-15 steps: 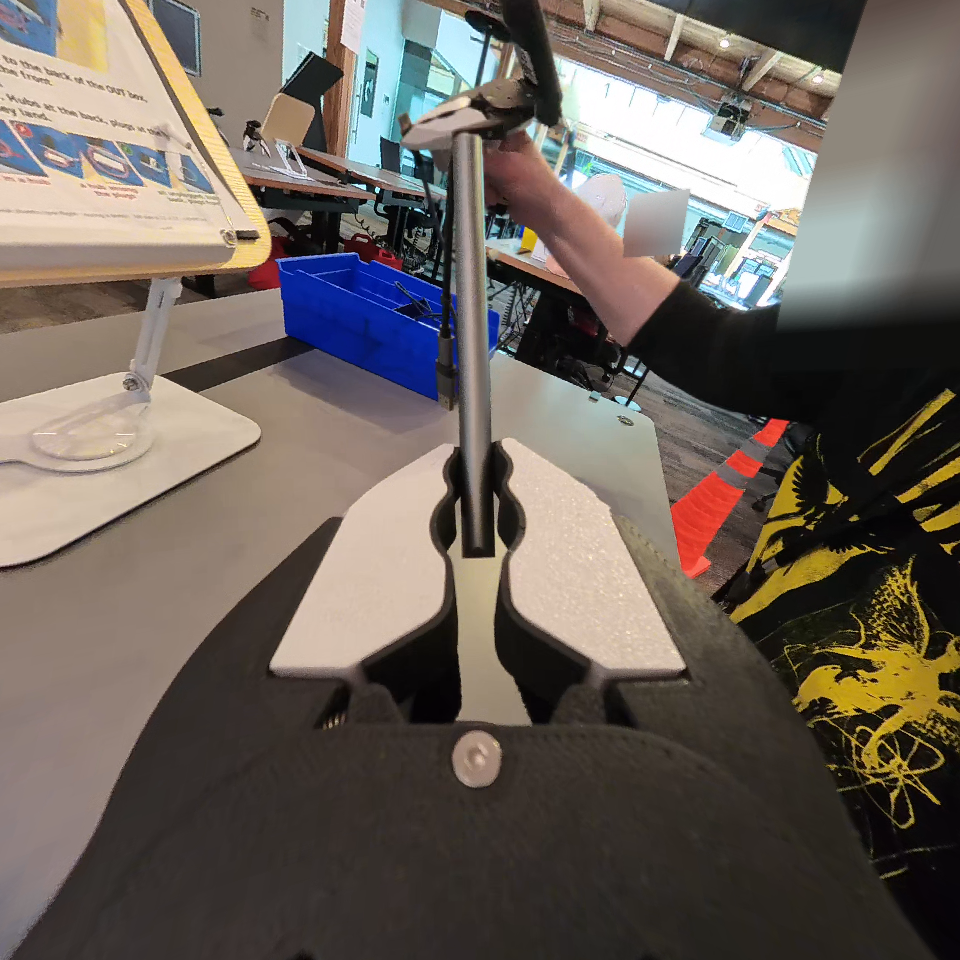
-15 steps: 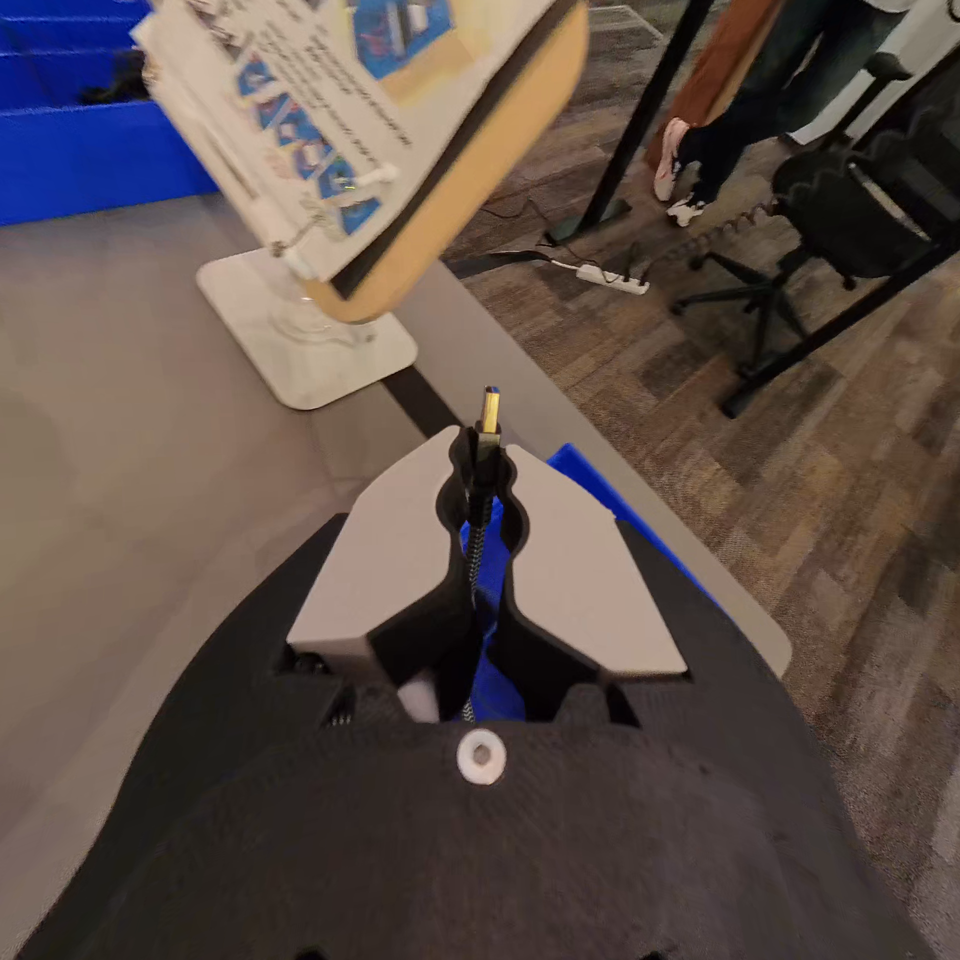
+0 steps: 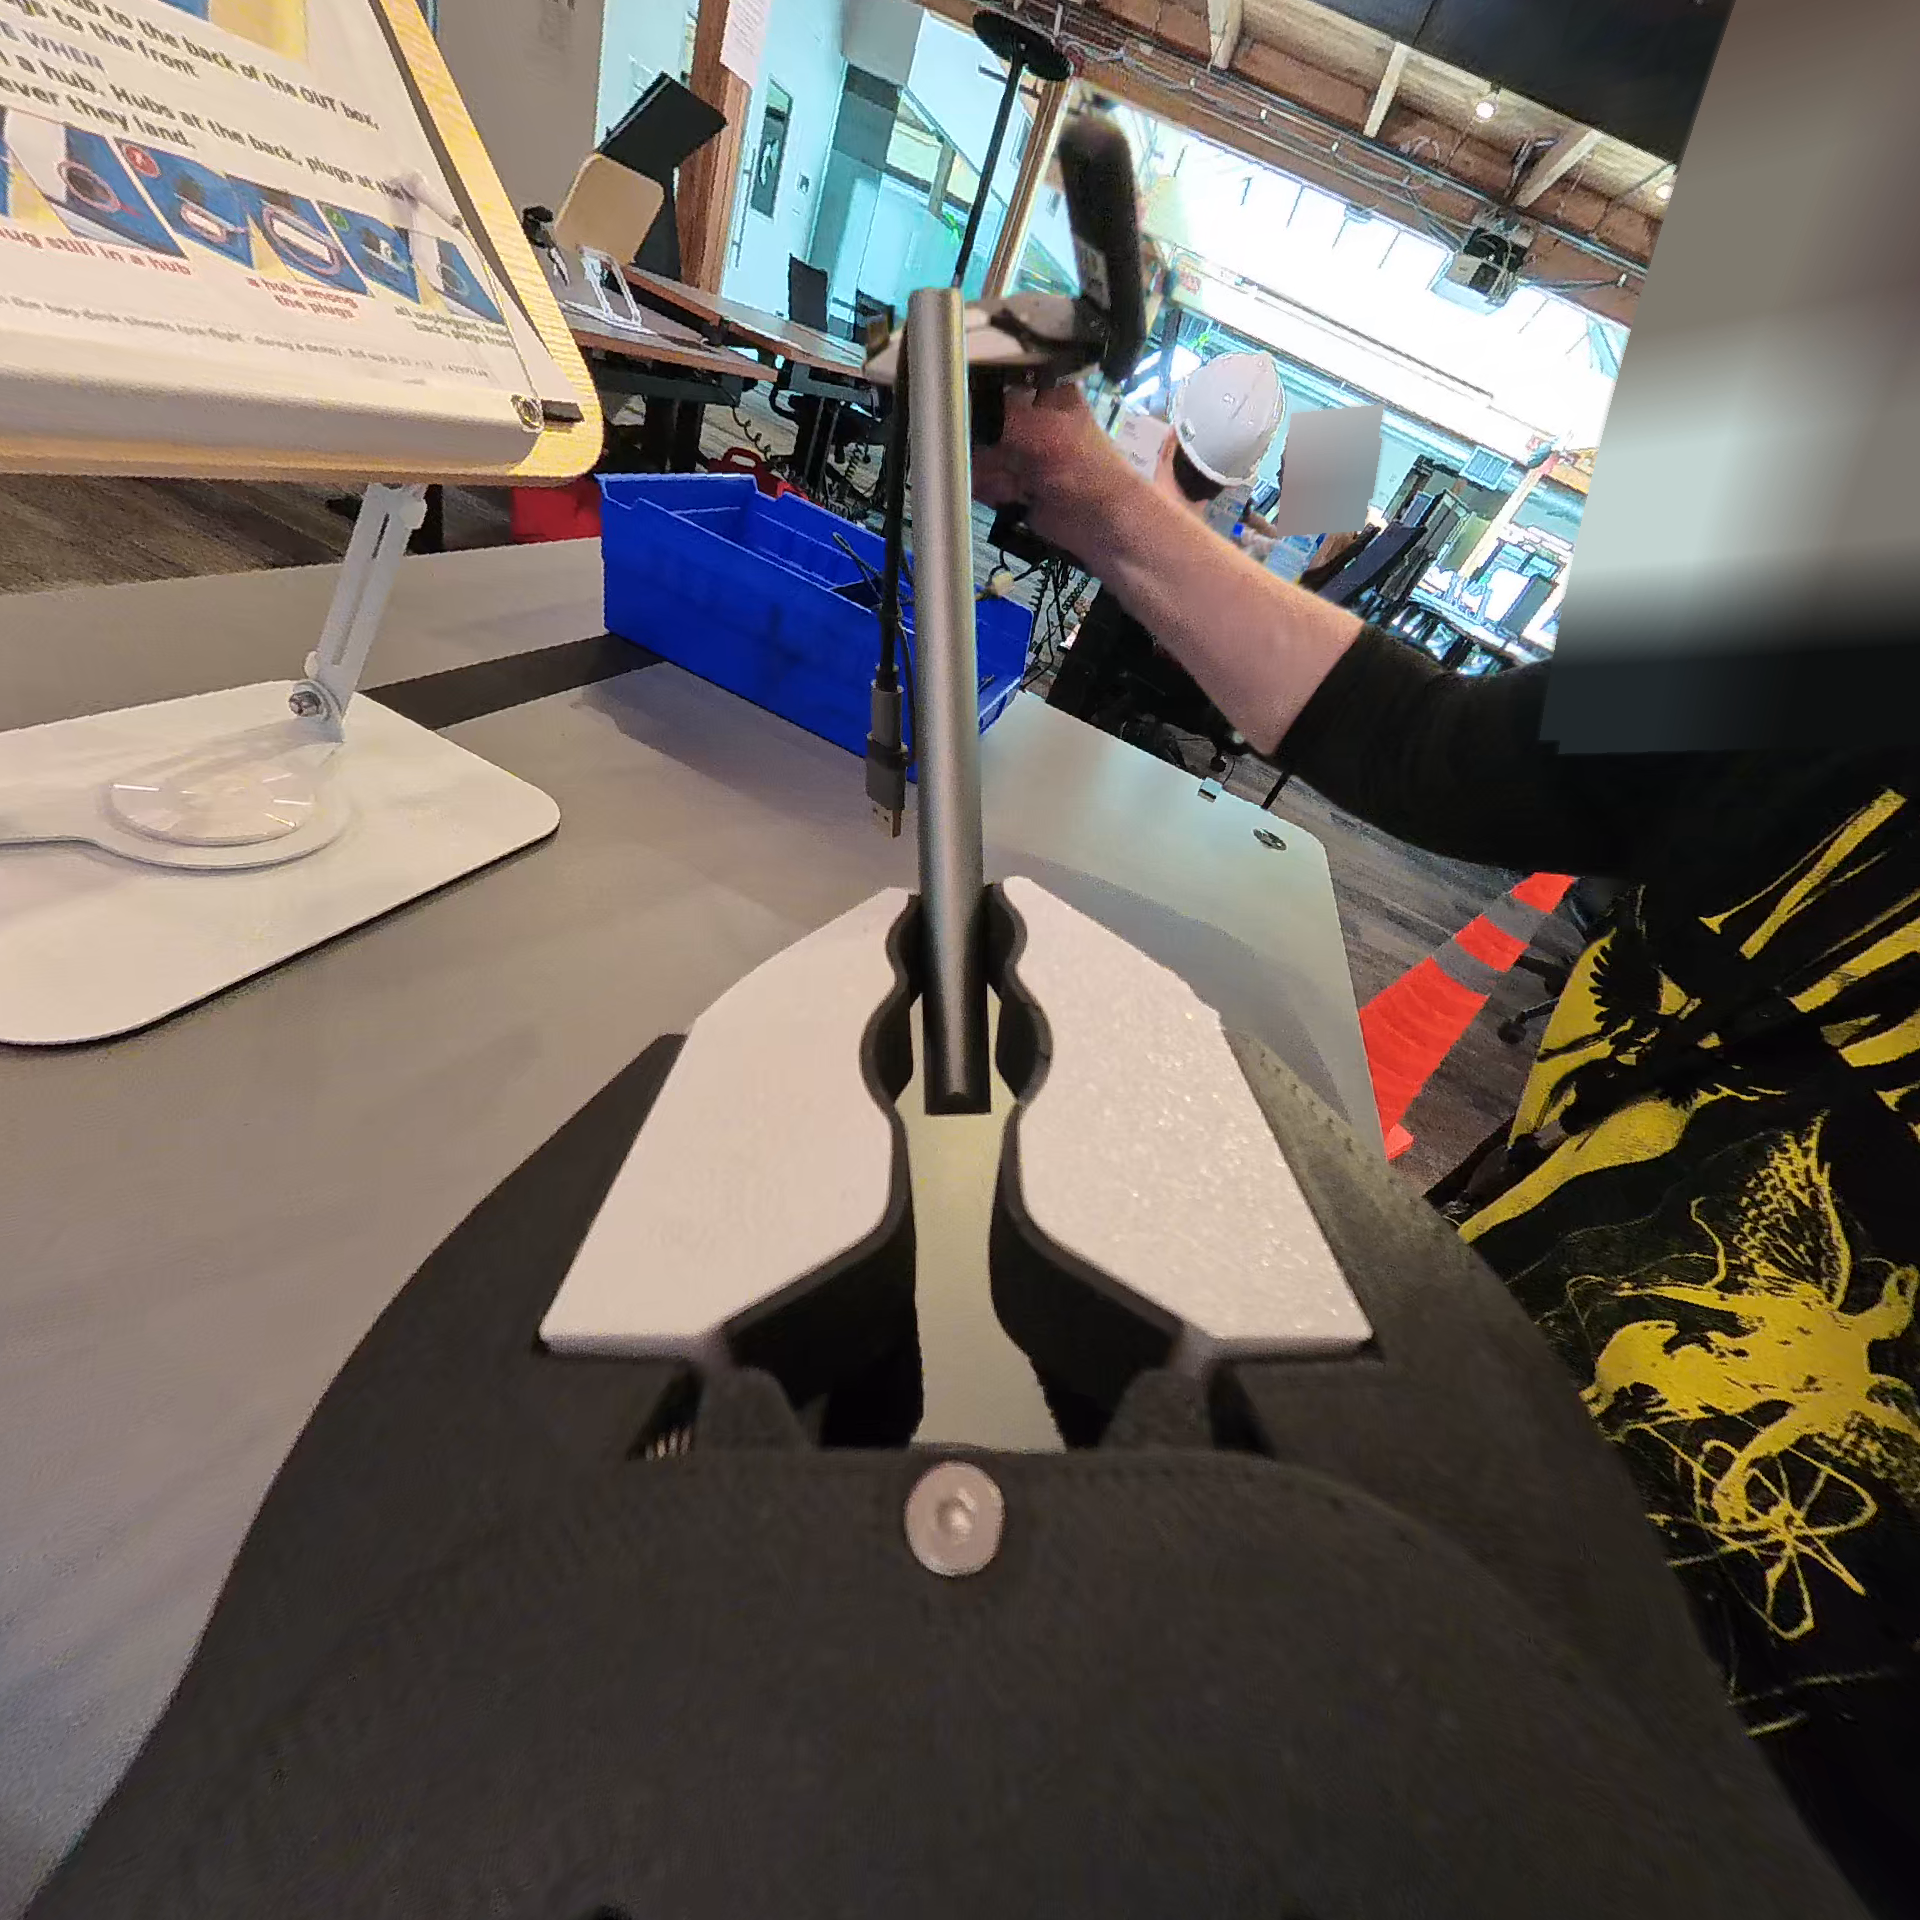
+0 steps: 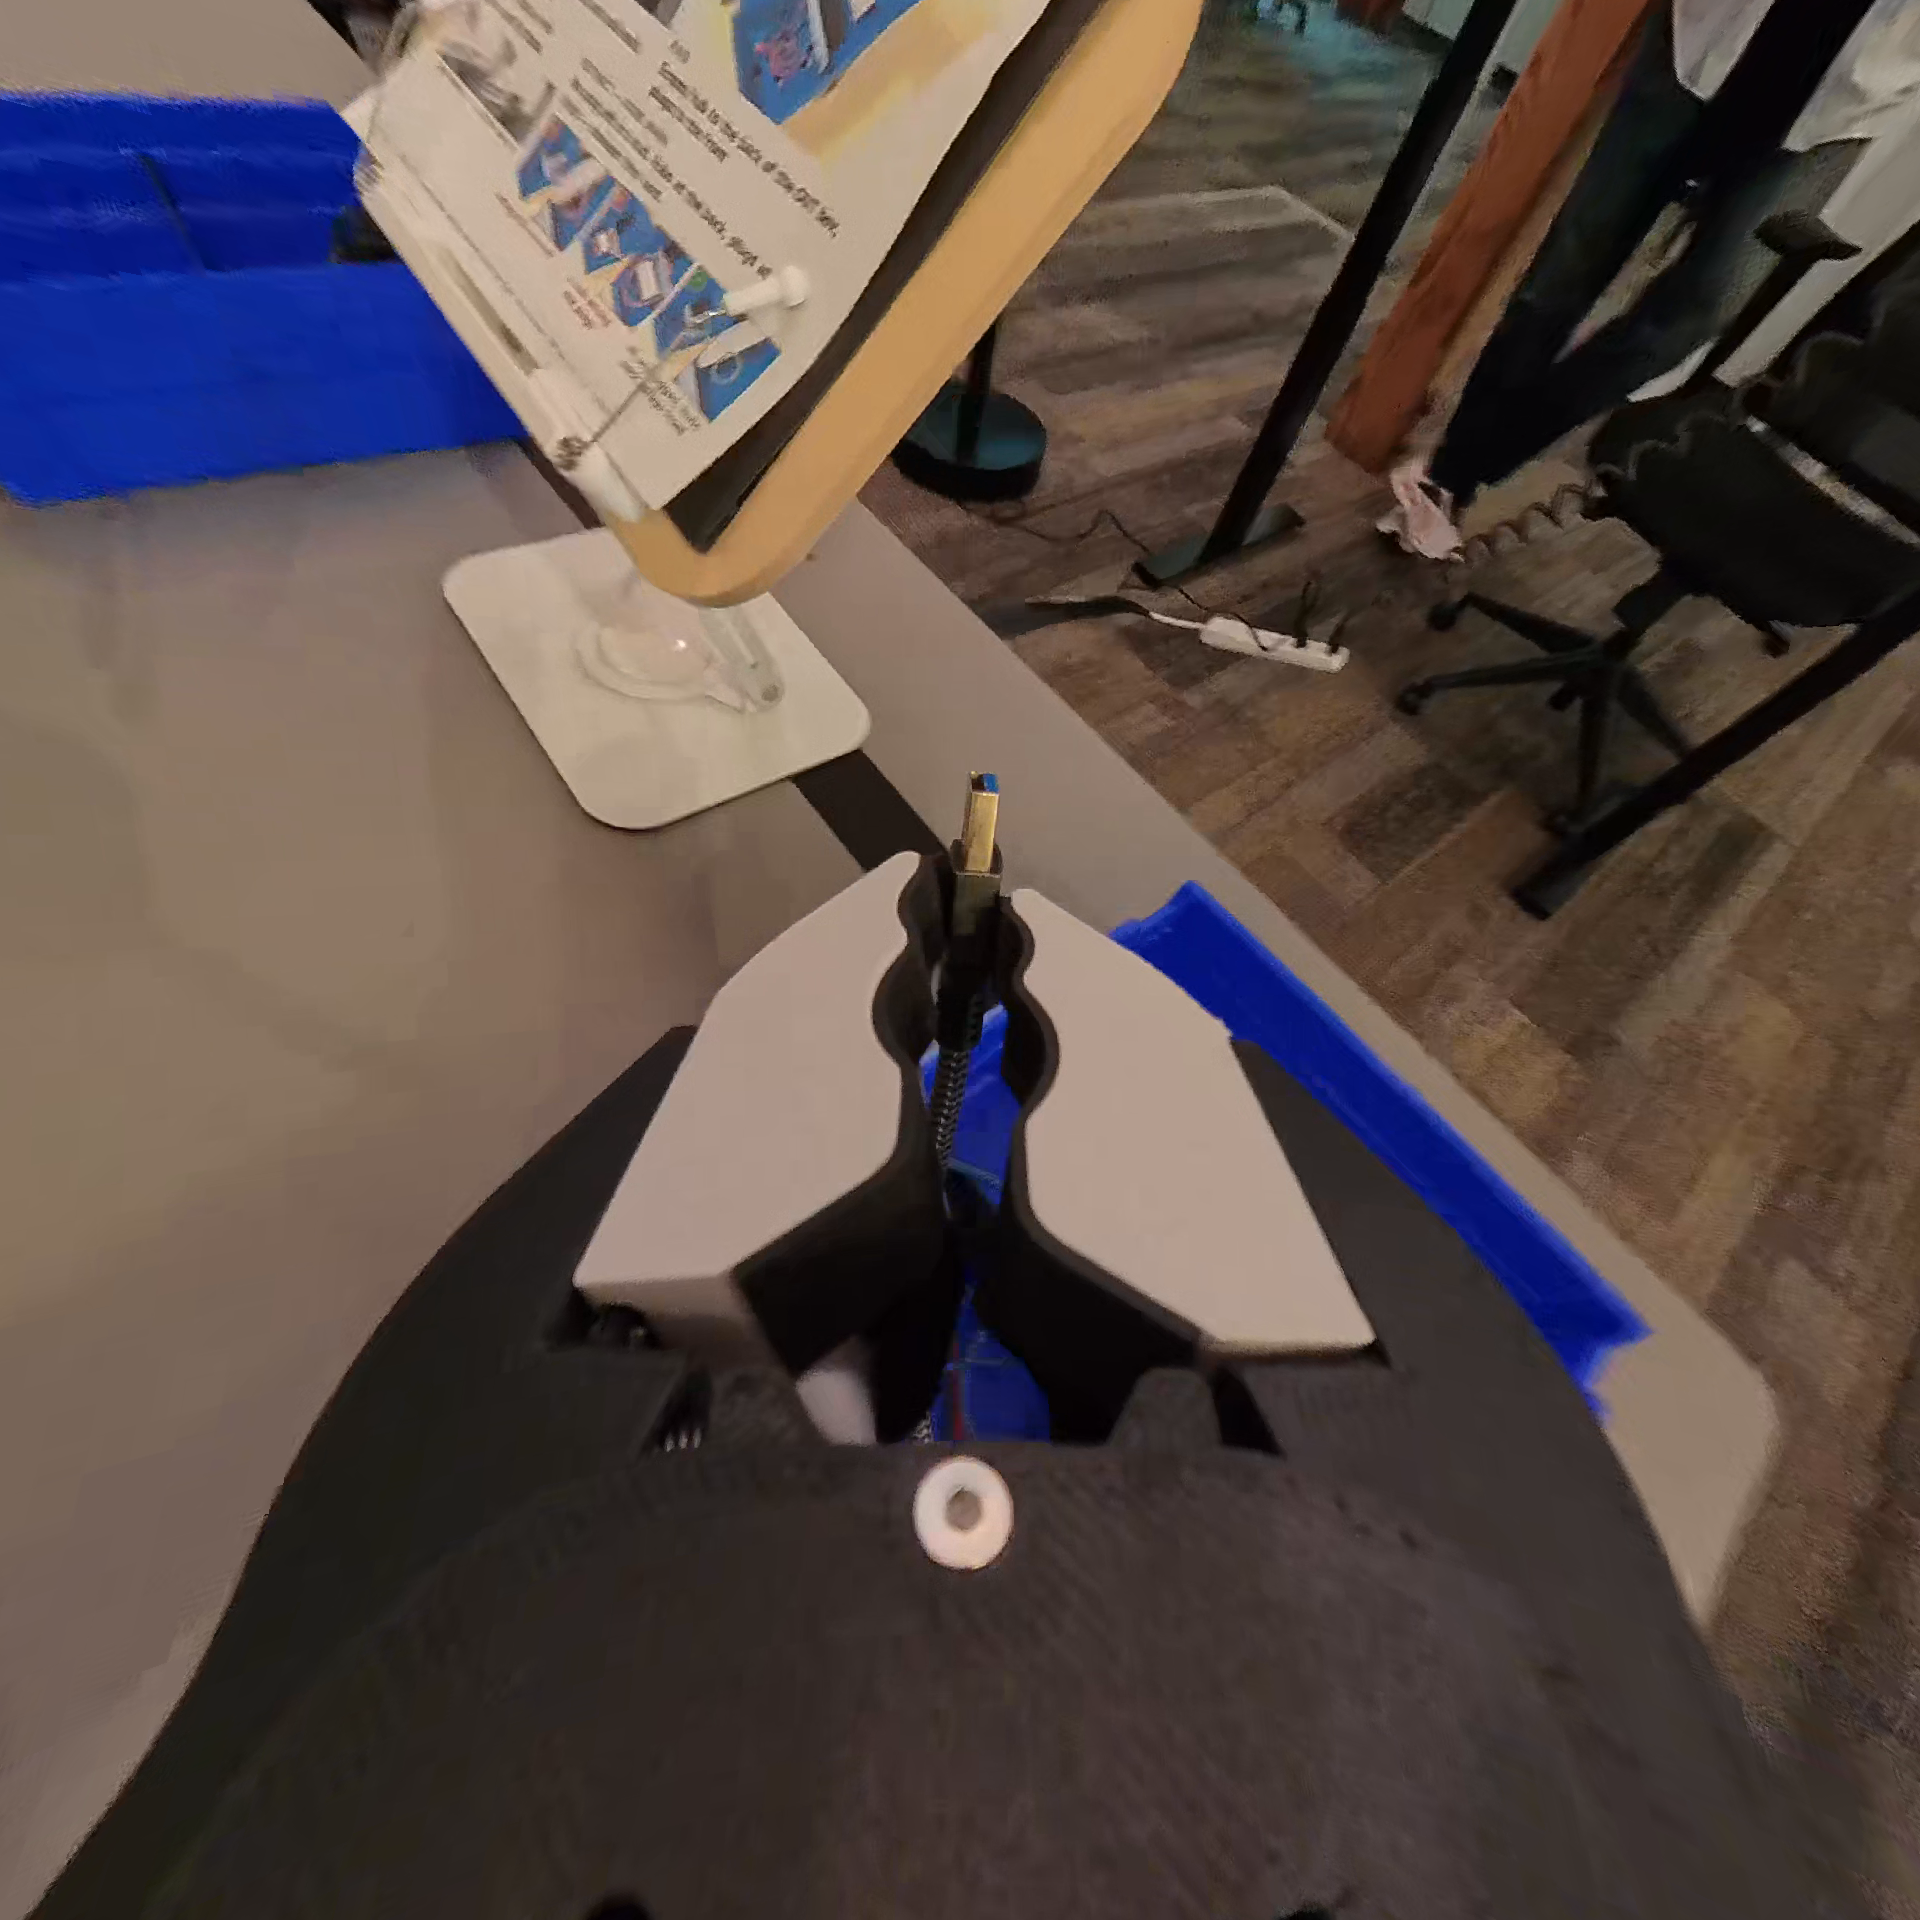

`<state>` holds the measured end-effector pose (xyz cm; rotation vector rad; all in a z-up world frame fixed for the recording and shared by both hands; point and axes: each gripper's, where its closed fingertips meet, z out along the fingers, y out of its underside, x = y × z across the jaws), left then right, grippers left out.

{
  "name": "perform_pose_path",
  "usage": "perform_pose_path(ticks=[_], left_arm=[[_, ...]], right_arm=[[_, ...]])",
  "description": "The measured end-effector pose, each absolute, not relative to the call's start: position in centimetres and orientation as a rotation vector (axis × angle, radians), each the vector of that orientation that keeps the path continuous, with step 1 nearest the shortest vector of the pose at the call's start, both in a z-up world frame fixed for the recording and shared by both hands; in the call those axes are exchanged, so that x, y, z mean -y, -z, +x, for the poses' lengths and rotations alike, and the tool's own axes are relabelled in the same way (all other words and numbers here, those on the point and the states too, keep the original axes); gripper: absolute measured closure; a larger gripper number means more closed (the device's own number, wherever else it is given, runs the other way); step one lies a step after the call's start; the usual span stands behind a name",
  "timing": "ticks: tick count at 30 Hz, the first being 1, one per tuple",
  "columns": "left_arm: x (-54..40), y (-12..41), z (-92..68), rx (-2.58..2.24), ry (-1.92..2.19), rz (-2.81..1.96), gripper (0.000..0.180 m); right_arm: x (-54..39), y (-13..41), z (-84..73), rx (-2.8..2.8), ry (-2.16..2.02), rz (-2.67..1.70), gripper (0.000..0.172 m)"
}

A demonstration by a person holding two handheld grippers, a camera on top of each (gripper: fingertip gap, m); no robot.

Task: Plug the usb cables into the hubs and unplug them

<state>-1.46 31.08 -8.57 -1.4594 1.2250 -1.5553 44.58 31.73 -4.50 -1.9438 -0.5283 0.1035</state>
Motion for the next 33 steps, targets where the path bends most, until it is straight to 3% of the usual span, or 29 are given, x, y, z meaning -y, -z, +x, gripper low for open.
perform_pose_path(ticks=[10, 16, 29, 33], left_arm=[[-30.4, 8.7, -1.0, -1.26, 1.534, -1.459, 0.17], [-30.0, 9.1, -0.7, -1.27, 1.549, -1.462, 0.17], [-29.6, 8.4, -0.7, -1.27, 1.558, -1.436, 0.169], [-29.3, 7.8, -0.7, -1.278, 1.553, -1.422, 0.169]], right_arm=[[-30.4, 13.0, 44.1, 0.277, -0.348, -1.931, 0.162], [-29.6, 11.9, 44.3, 0.137, -0.4, -1.761, 0.163], [-25.1, 19.7, 49.1, -0.242, -0.231, -2.355, 0.16], [-23.3, 23.7, 52.2, -0.261, 0.073, -2.676, 0.153]])
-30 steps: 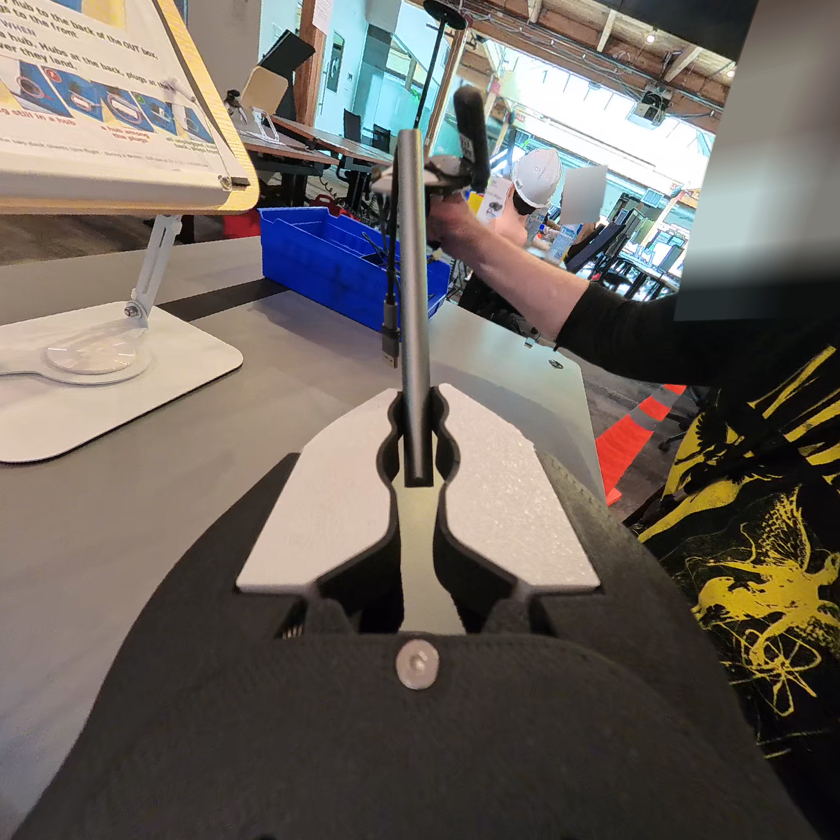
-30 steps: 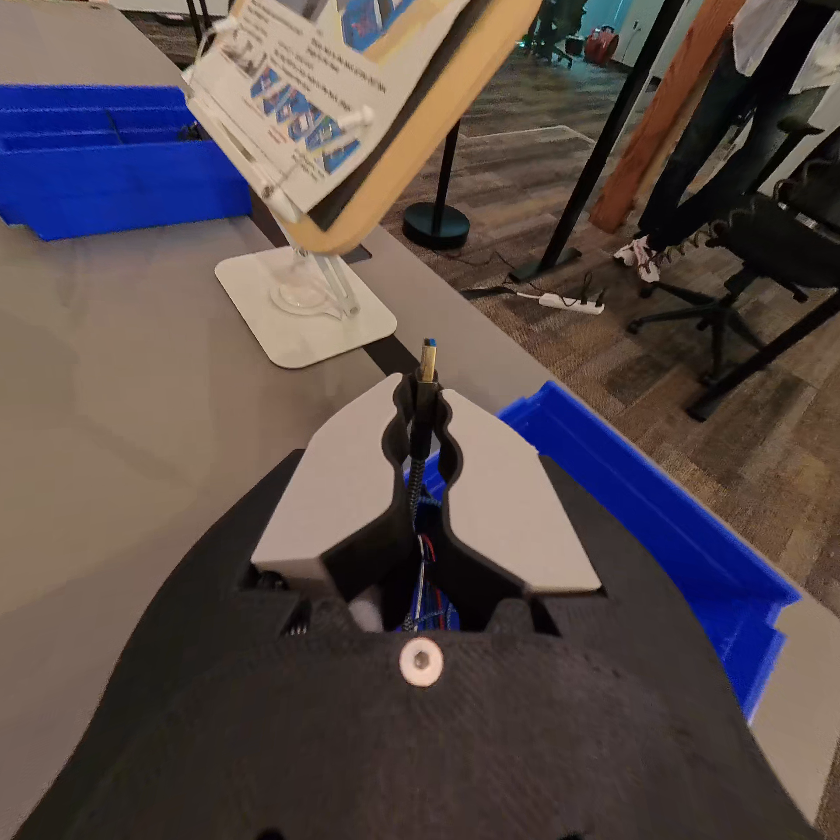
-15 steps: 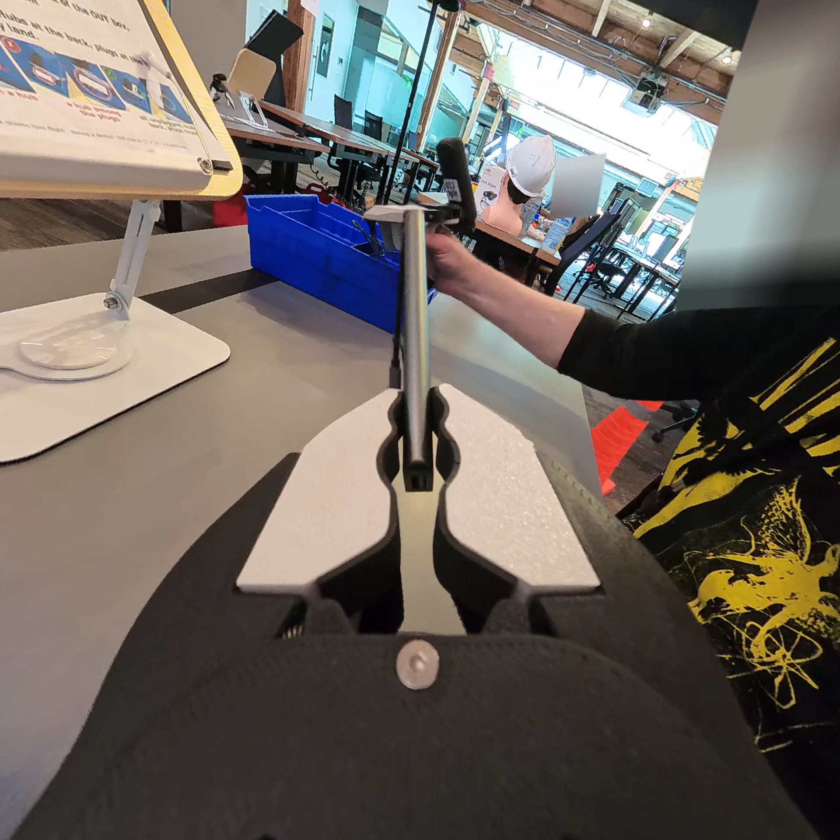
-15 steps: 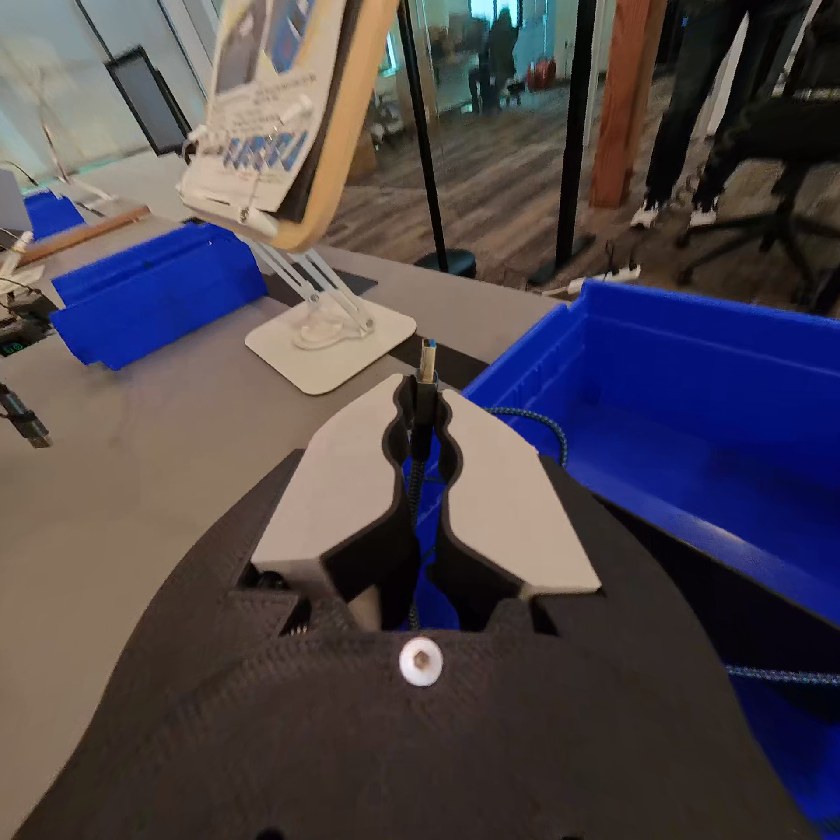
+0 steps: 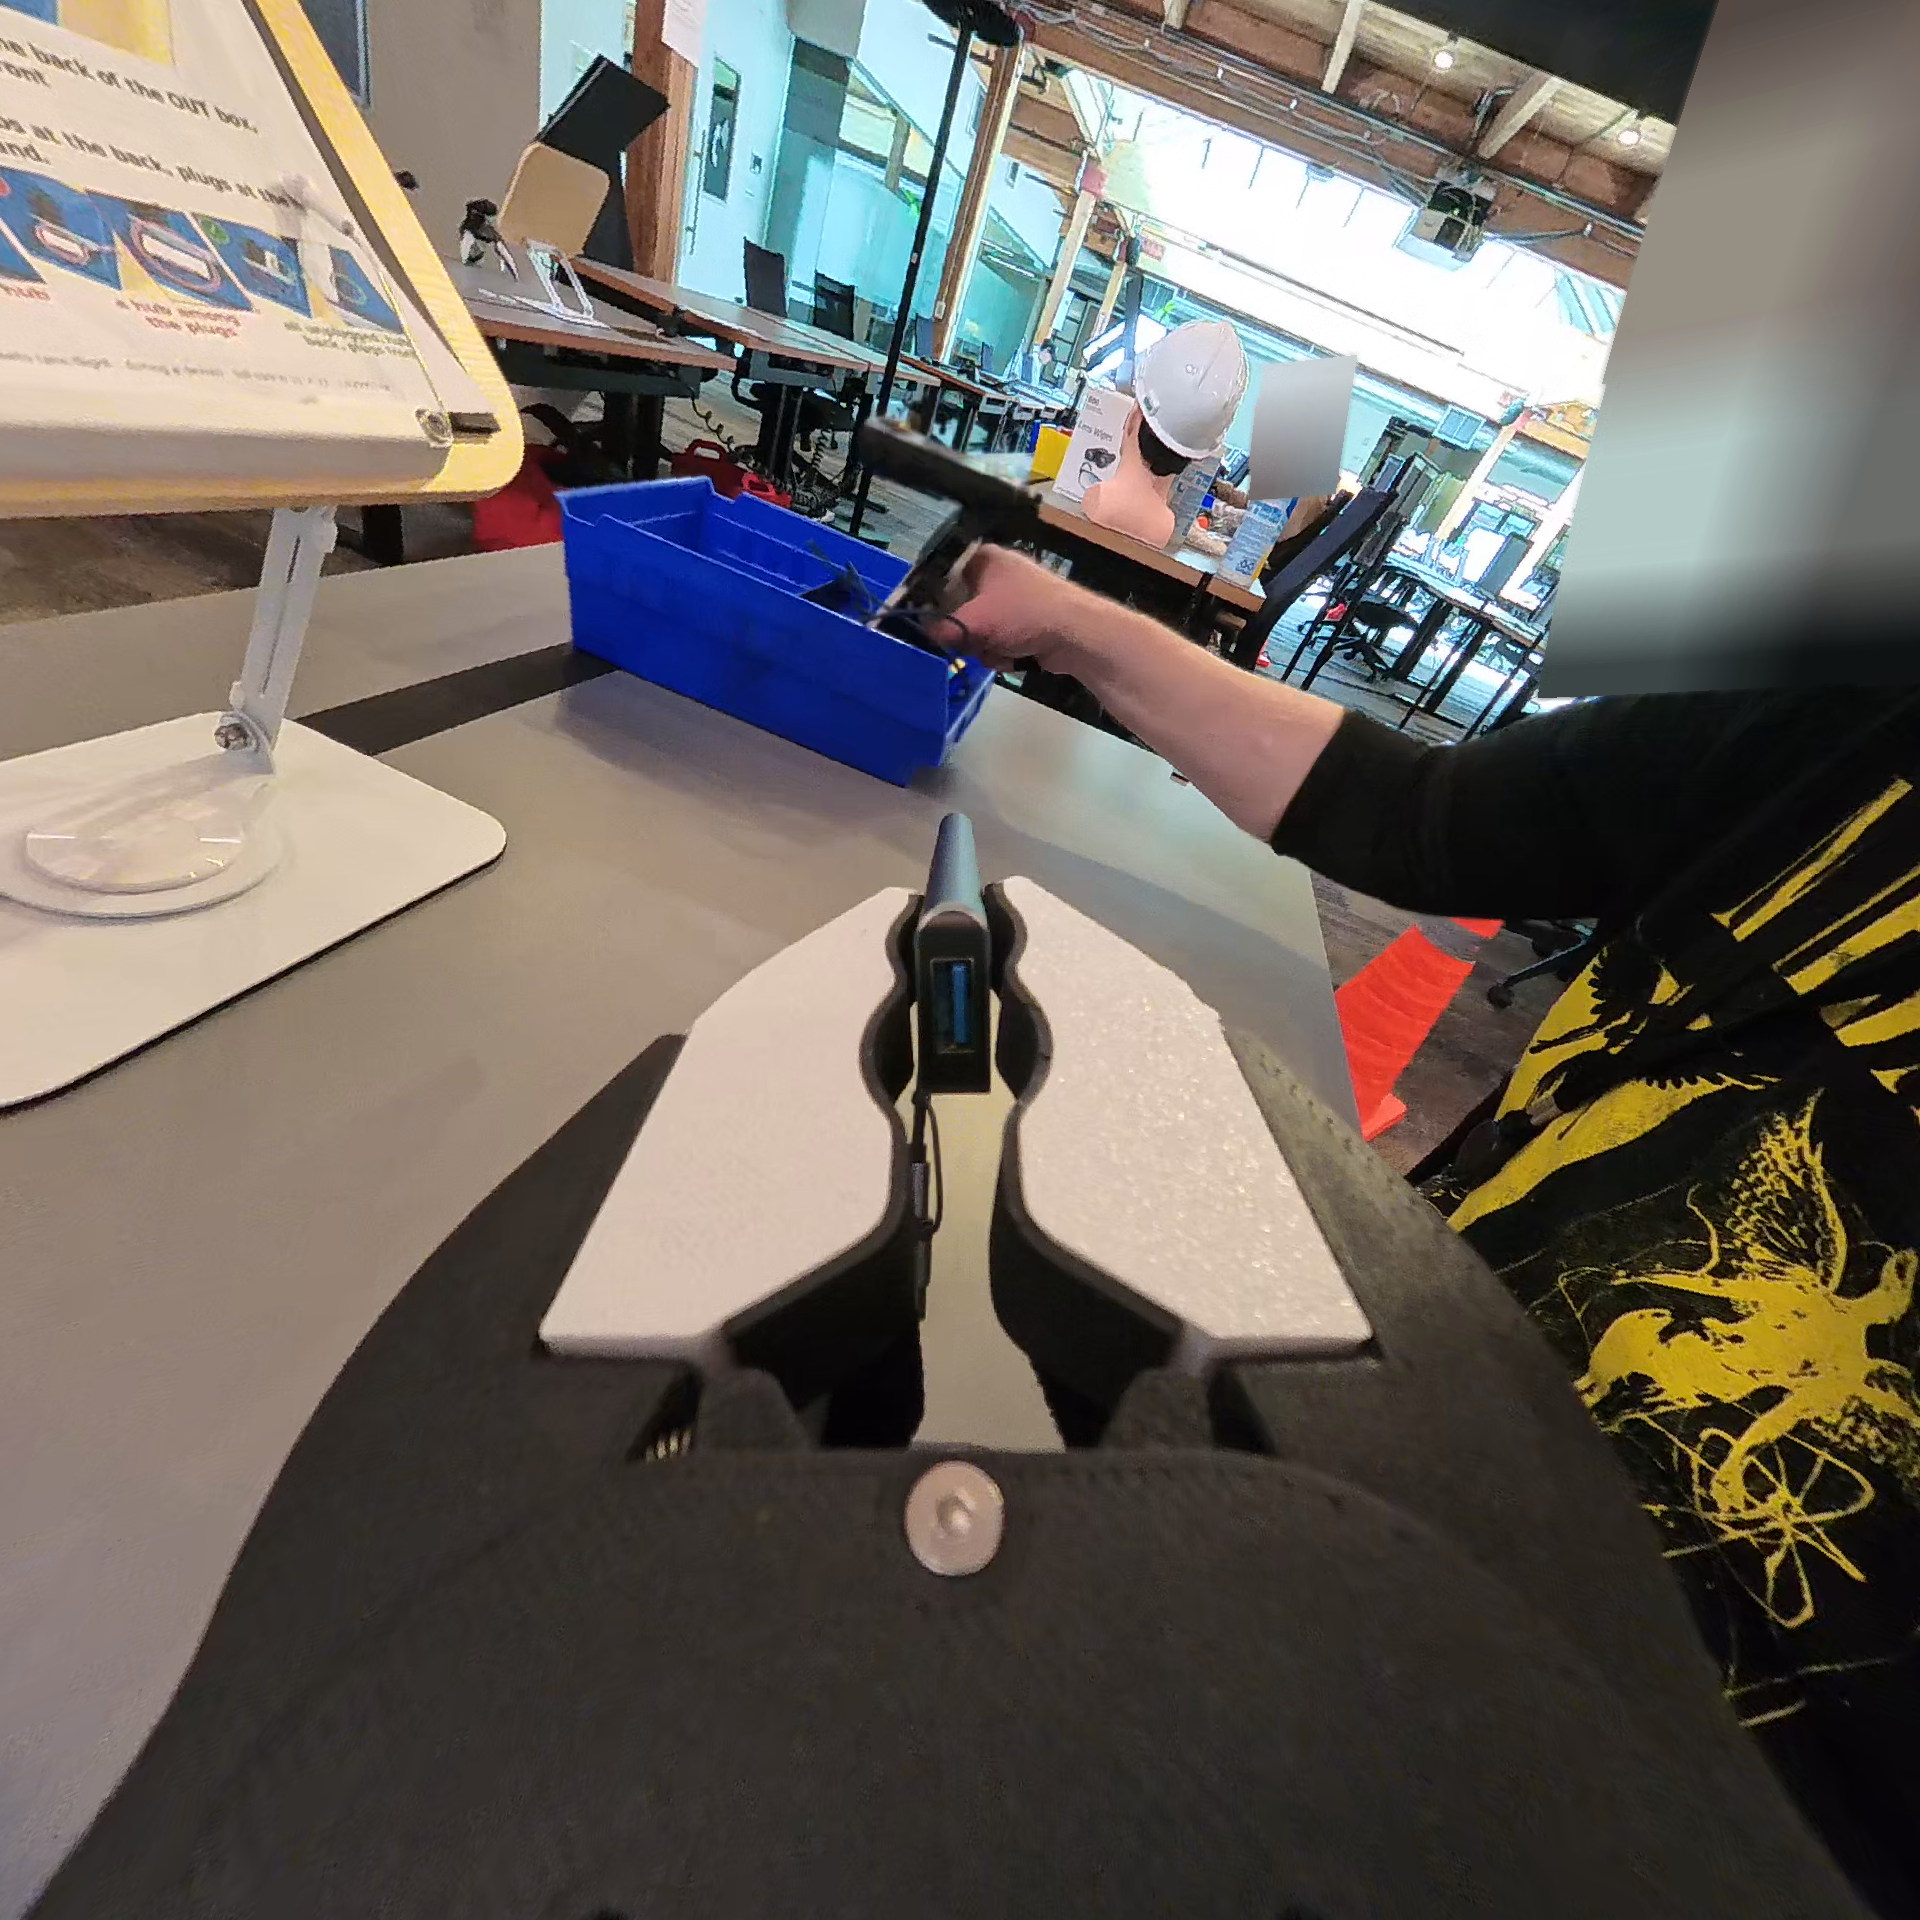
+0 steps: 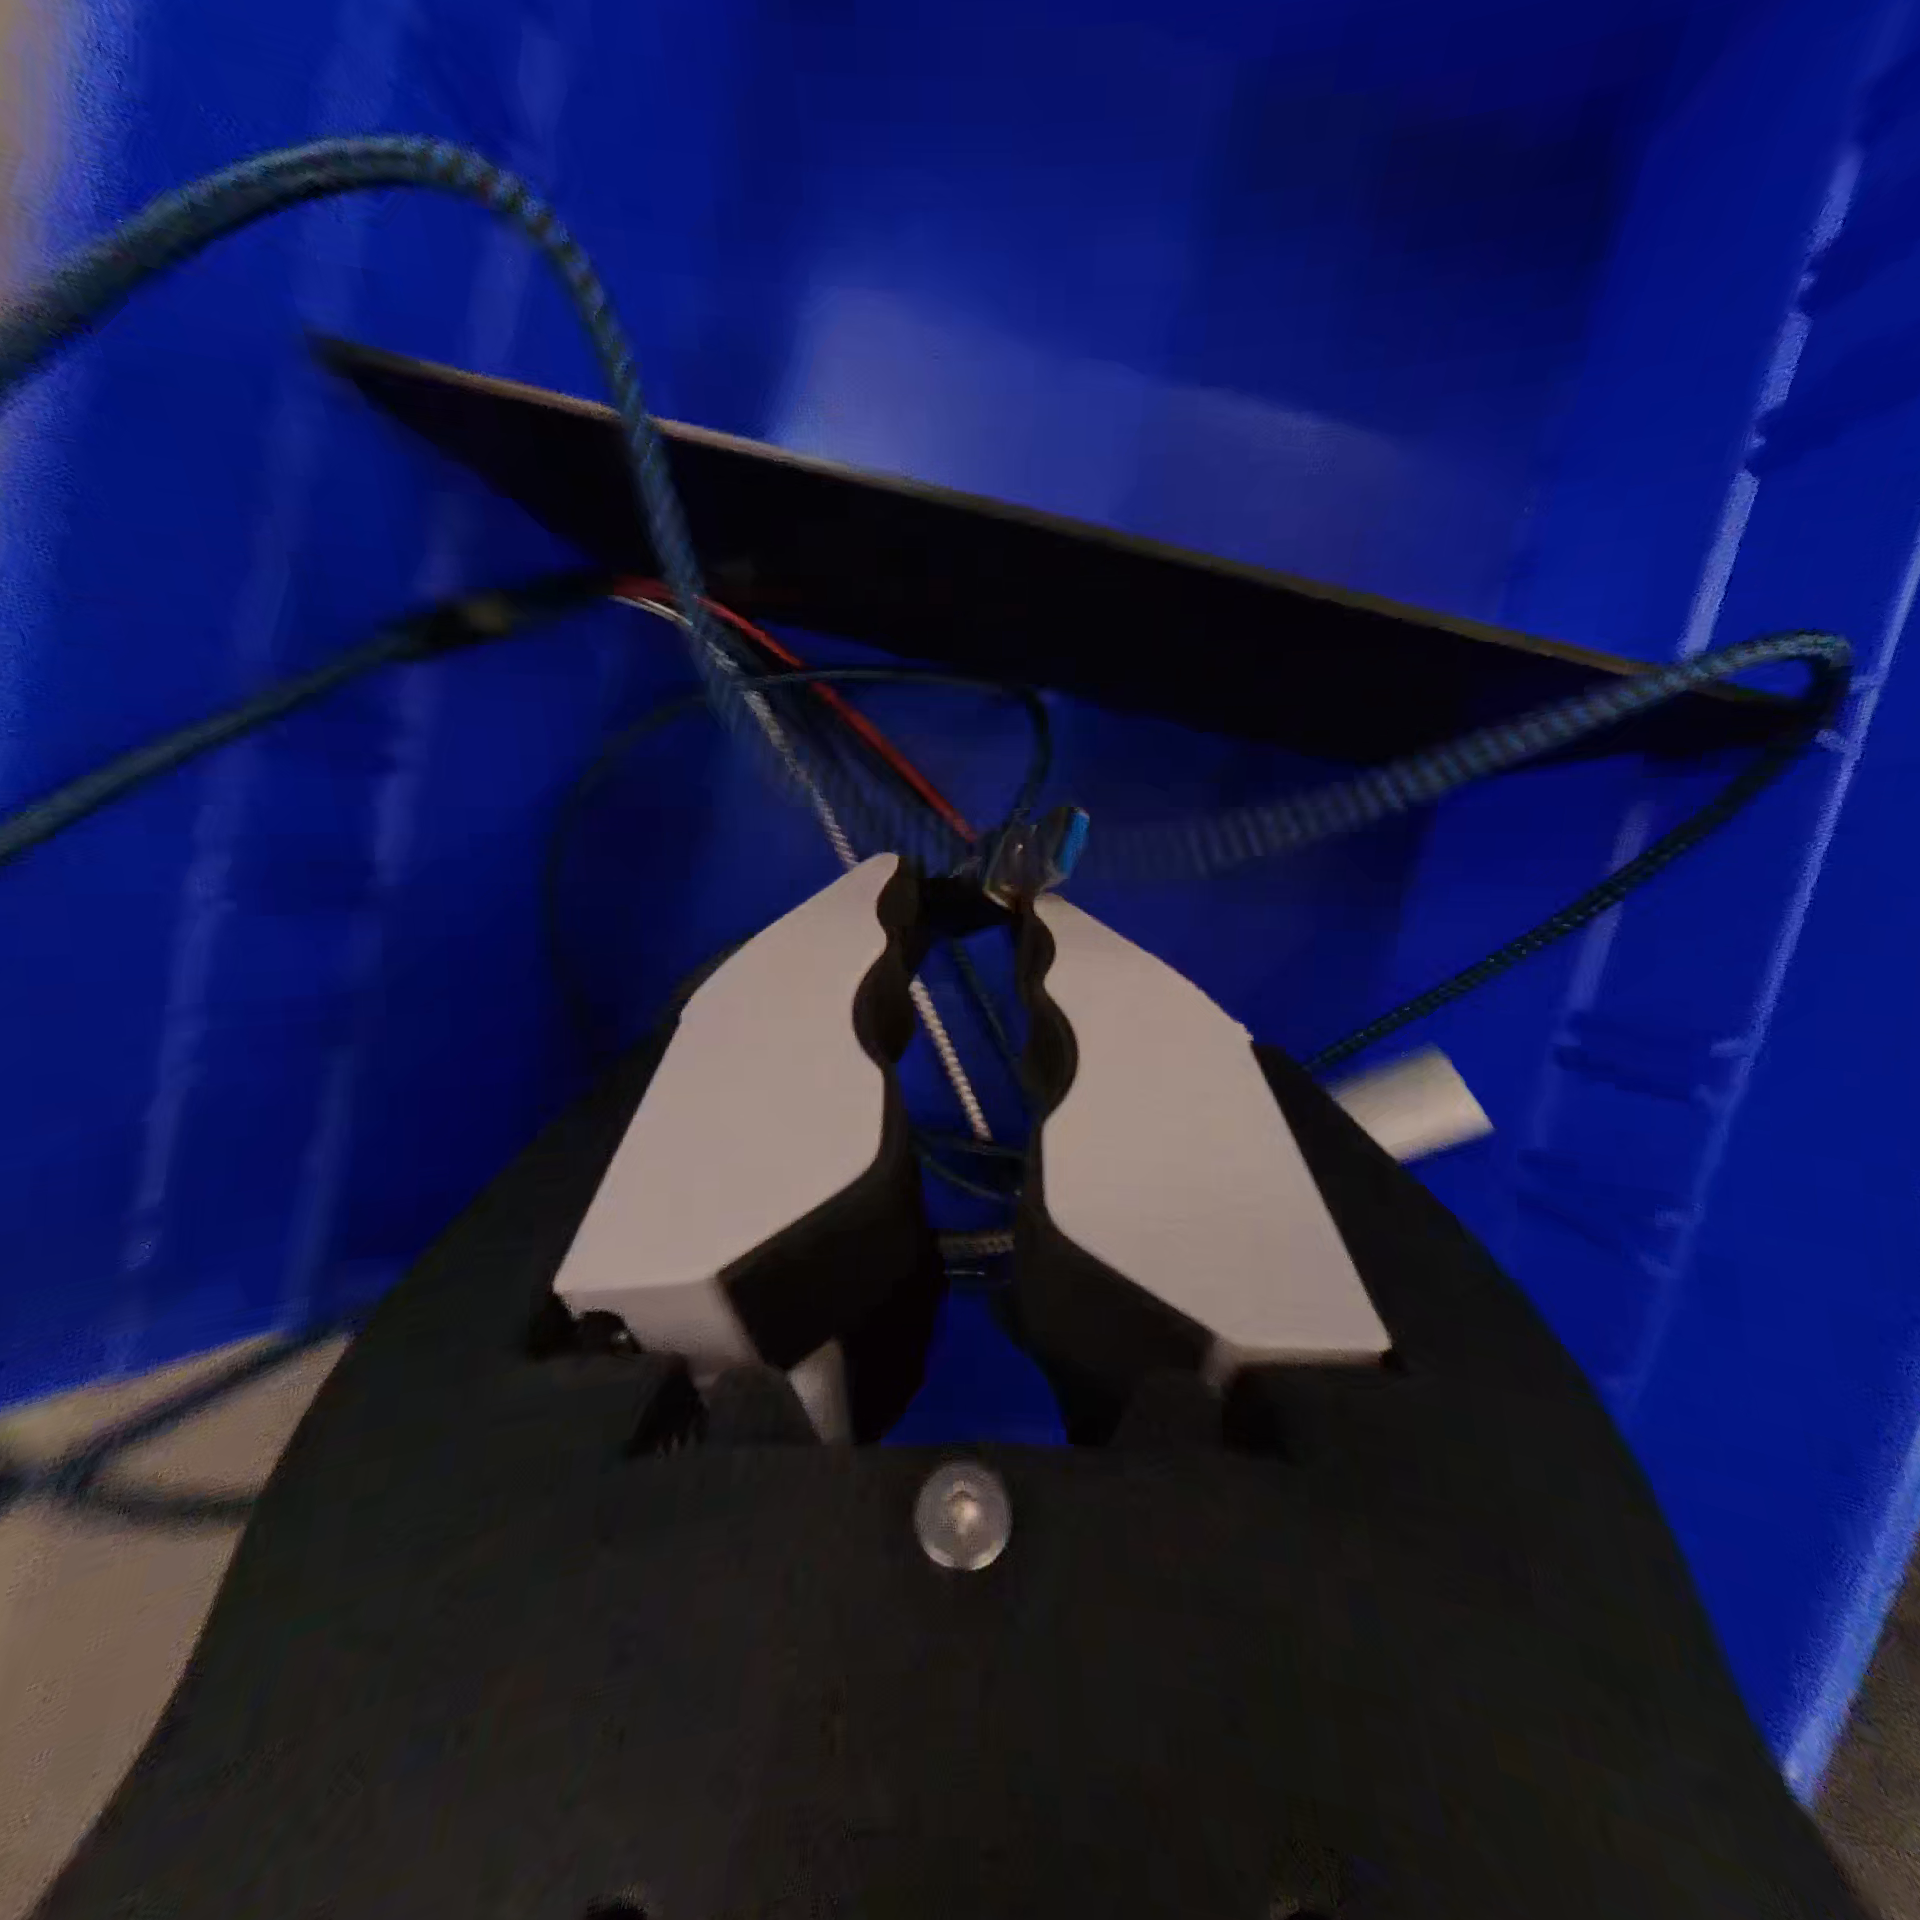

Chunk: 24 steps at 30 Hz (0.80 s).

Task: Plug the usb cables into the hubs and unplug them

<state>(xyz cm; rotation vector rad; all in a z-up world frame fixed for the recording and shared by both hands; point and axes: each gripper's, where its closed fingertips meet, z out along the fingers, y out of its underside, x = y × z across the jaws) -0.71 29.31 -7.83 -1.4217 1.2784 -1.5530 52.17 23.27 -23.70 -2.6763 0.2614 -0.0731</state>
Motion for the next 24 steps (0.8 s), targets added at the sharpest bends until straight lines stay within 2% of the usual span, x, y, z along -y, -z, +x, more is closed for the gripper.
perform_pose_path(ticks=[2, 4, 7, 13, 18, 21, 24], left_arm=[[-29.1, 7.7, -0.7, -1.284, 1.55, -1.417, 0.169], [-29.0, 7.6, -0.7, -1.289, 1.546, -1.415, 0.169], [-29.0, 7.4, -0.8, -1.293, 1.536, -1.411, 0.169], [-29.1, 7.3, -0.7, -1.286, 1.547, -1.415, 0.169], [-28.8, 6.8, -0.6, -1.279, 1.556, -1.404, 0.17], [-28.5, 6.6, -0.3, -1.289, 1.558, -1.393, 0.169], [-27.8, 6.6, 0.1, -1.306, 1.564, -1.385, 0.17]], right_arm=[[-22.7, 25.4, 53.2, -0.214, 0.224, -2.817, 0.142], [-23.3, 25.5, 53.3, -0.201, 0.208, -2.824, 0.136], [-22.9, 24.1, 53.2, -0.165, 0.238, -2.83, 0.105], [-20.2, 20.6, 51.5, -0.096, 0.107, -2.877, 0.087], [-17.9, 14.3, 49.6, -0.019, 0.227, -2.754, 0.088], [-19.7, 9.2, 40.6, 0.26, 0.035, -2.501, 0.094], [-21.3, 7.1, 27.9, 0.655, -0.192, -2.296, 0.098]])
